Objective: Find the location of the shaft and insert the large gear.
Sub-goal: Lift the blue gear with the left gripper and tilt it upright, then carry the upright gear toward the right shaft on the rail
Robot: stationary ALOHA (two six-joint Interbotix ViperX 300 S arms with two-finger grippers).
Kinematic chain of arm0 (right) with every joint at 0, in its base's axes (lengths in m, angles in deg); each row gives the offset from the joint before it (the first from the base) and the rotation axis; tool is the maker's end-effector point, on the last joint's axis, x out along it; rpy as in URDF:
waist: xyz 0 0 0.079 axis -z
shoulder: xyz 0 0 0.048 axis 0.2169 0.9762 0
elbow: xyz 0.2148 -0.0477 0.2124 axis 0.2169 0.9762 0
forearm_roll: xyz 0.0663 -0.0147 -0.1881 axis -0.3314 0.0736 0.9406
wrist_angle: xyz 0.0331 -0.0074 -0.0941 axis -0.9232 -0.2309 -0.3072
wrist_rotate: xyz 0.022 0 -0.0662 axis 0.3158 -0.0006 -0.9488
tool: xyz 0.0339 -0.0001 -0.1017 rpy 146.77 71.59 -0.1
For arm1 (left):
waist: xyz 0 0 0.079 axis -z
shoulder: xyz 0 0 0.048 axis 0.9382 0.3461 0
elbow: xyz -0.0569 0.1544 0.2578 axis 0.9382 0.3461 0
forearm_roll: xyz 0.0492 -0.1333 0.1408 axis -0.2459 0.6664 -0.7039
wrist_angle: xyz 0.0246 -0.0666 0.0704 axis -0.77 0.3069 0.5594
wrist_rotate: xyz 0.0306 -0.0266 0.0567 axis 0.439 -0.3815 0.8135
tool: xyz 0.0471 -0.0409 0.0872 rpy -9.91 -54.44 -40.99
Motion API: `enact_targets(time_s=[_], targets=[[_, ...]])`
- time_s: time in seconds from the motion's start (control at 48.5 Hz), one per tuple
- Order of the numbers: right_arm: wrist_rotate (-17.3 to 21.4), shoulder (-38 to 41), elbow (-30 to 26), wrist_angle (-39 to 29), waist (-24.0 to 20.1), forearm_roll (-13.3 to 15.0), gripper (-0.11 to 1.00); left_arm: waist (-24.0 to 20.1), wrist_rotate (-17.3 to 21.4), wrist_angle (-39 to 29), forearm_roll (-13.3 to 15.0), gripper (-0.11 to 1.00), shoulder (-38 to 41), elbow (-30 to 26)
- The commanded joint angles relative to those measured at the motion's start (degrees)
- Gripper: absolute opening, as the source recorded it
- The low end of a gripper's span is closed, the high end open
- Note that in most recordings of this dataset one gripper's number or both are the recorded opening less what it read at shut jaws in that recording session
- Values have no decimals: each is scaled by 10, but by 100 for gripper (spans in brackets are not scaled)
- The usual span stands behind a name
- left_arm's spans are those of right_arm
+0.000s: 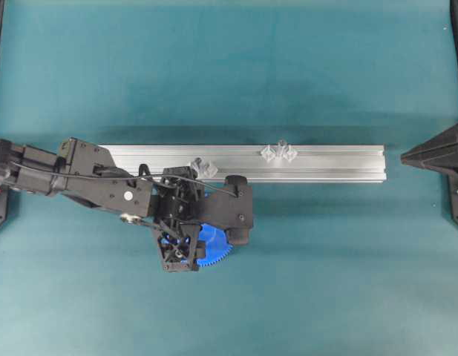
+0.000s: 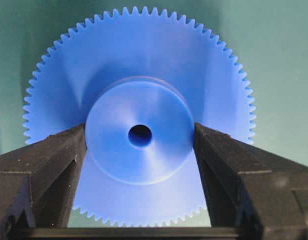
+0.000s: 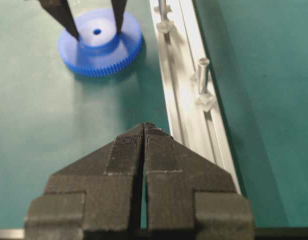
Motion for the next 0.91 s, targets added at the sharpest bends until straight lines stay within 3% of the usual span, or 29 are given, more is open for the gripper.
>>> enact_targets(time_s=[0.0,0.619,0.763,0.887], targets=[[5,4,-5,5,0,1,-1,0,0,6,-1,73,-16,-4],[5,4,5,16,0,1,-1,-4,7,-3,-1,73,-86,-34],[5,4,5,16,1,0,-1,-26,29,-4,-1,73,-113,-47],[5,4,7,16,0,1,-1,-53,74,-3,-1,73,-124,-55]])
